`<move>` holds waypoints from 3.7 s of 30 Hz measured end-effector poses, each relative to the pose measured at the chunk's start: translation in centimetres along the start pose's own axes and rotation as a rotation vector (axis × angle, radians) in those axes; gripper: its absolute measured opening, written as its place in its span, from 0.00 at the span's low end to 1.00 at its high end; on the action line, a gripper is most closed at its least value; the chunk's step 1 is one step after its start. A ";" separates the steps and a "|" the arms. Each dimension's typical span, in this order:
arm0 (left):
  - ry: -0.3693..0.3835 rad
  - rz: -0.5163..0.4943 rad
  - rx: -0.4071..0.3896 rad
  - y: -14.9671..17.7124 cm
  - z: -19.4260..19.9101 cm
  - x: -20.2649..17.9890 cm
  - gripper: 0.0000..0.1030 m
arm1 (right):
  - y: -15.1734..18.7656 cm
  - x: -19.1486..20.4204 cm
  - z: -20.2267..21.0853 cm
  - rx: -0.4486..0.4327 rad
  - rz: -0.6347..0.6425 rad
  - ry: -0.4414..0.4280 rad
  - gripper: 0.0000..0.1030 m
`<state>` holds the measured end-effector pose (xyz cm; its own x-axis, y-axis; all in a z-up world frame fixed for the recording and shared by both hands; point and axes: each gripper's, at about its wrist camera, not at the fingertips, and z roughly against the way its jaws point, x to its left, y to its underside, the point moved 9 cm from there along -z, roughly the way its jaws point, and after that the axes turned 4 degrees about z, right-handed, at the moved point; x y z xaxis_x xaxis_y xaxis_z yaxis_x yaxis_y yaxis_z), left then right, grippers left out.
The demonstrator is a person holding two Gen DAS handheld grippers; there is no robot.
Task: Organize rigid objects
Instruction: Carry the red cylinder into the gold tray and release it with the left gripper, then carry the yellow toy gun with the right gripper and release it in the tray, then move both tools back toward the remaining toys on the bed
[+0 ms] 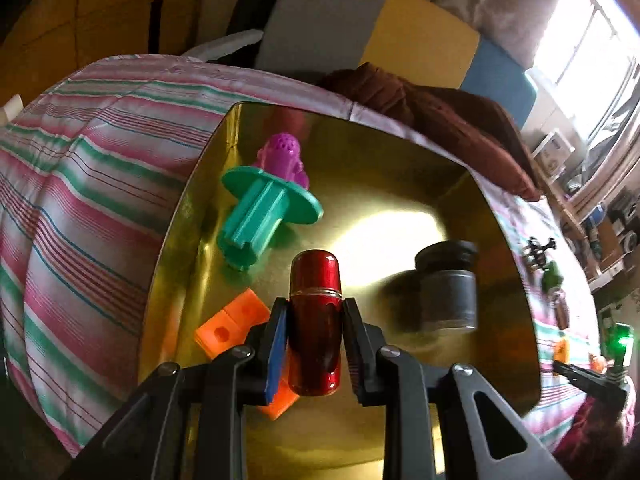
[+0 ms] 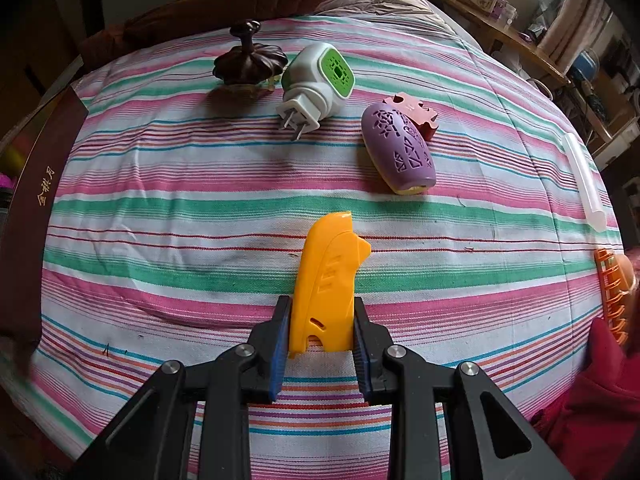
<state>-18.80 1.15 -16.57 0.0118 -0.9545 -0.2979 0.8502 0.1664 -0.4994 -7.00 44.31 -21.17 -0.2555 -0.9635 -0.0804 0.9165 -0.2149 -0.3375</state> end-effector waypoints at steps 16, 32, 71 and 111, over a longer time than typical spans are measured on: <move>-0.060 -0.051 -0.107 -0.2 3.5 1.0 0.26 | 0.0 0.2 0.2 -0.003 0.021 0.016 0.27; -0.044 -0.117 -0.240 0.4 11.3 -0.3 0.27 | 0.9 4.4 2.0 -0.021 0.085 -0.064 0.27; -0.172 0.050 -0.225 1.9 11.6 9.8 0.27 | 2.2 40.9 7.8 -0.113 0.574 -0.522 0.28; -0.080 -0.196 -0.271 1.4 14.0 -1.2 0.29 | -1.4 26.9 18.2 -0.540 0.358 -0.300 0.59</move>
<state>-10.27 -0.94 -5.57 -0.0882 -0.9894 -0.1156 0.6698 0.0270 -0.7421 -9.57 15.82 -5.81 0.1994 -0.9792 -0.0375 0.6281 0.1570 -0.7621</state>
